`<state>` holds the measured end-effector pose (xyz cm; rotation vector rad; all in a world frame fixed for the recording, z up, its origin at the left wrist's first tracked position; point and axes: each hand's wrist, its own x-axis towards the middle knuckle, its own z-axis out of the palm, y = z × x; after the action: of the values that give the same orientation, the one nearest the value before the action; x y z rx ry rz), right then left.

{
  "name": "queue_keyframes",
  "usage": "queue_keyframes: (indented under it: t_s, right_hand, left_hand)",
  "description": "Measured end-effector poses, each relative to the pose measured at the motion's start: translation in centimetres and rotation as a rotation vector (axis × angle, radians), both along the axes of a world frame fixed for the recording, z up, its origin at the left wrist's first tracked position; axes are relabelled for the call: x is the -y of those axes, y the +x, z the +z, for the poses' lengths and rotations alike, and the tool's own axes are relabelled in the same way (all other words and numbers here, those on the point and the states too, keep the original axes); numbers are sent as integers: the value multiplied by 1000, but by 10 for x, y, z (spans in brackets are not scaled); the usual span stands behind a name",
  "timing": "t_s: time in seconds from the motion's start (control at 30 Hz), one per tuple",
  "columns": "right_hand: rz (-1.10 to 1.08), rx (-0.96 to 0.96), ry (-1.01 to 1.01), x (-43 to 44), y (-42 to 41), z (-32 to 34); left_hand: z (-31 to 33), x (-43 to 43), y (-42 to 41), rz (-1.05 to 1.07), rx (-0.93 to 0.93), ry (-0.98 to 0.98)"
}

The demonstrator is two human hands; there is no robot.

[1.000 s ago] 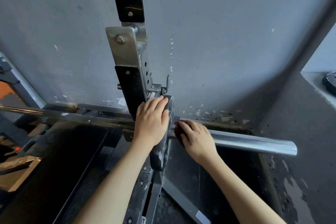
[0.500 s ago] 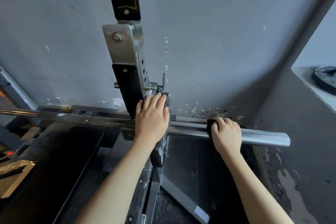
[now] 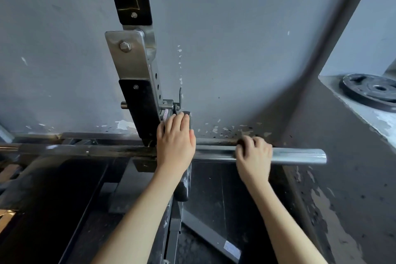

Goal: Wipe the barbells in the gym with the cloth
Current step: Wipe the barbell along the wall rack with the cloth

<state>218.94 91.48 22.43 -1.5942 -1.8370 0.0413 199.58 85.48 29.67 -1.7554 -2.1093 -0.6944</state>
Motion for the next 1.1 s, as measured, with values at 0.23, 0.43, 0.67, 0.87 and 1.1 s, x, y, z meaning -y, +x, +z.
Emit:
queue_keyframes:
  t_s: [0.23,0.43,0.67,0.87,1.1]
  right_hand:
    - [83,112,-14,-19,65,-6]
    - [131,27,15,3,31,-12]
    - [-46,-58,-38,-26,89,4]
    - [295,4,2,-9,88,-11]
    - [-133,-103,15,-22,99,-5]
  left_hand:
    - [-4,1,0,5,-33,26]
    - [-1,0,6,14,-192,-35]
    - [-2,-5,42,-41,-355,-203]
    - [-13,-27,75,-153,-298,-410]
    - [-31,-54,102,-189,-240,-655]
